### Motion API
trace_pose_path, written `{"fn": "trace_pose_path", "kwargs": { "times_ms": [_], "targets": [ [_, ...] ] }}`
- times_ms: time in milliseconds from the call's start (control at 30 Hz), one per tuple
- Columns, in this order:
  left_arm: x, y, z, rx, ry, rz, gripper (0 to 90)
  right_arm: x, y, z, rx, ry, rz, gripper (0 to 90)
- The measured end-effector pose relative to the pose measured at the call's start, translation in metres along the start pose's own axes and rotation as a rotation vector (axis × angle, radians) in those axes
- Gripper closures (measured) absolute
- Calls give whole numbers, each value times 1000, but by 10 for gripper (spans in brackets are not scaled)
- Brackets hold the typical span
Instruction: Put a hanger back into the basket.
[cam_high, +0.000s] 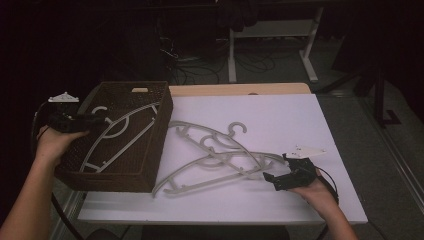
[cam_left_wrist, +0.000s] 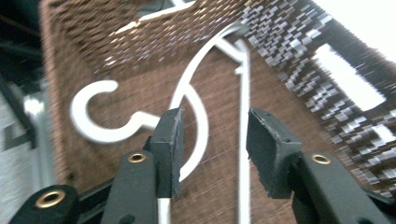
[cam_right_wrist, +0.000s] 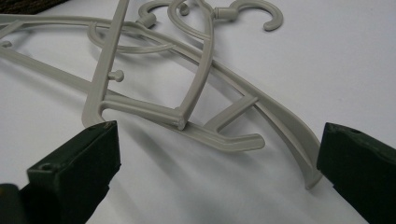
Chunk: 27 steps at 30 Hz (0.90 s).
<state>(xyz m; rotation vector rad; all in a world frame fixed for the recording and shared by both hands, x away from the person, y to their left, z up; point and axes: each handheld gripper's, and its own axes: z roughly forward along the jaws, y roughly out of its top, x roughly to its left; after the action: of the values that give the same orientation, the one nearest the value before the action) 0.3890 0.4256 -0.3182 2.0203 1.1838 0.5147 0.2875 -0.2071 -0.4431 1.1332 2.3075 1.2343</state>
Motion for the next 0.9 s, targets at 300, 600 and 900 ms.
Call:
{"fn": "trace_pose_path", "kwargs": {
  "times_ms": [300,600,900],
  "targets": [
    [-41,20,6,-72,-148,22,446,-1,-3,-5,-6,0,1,0],
    [-101,41,18,-130,-298,86,334,-2,-2,-4,3,0,-3,0],
    [-166,49,37,-161,-430,145,311,-2,3,-6,20,2,21,0]
  ]
}}
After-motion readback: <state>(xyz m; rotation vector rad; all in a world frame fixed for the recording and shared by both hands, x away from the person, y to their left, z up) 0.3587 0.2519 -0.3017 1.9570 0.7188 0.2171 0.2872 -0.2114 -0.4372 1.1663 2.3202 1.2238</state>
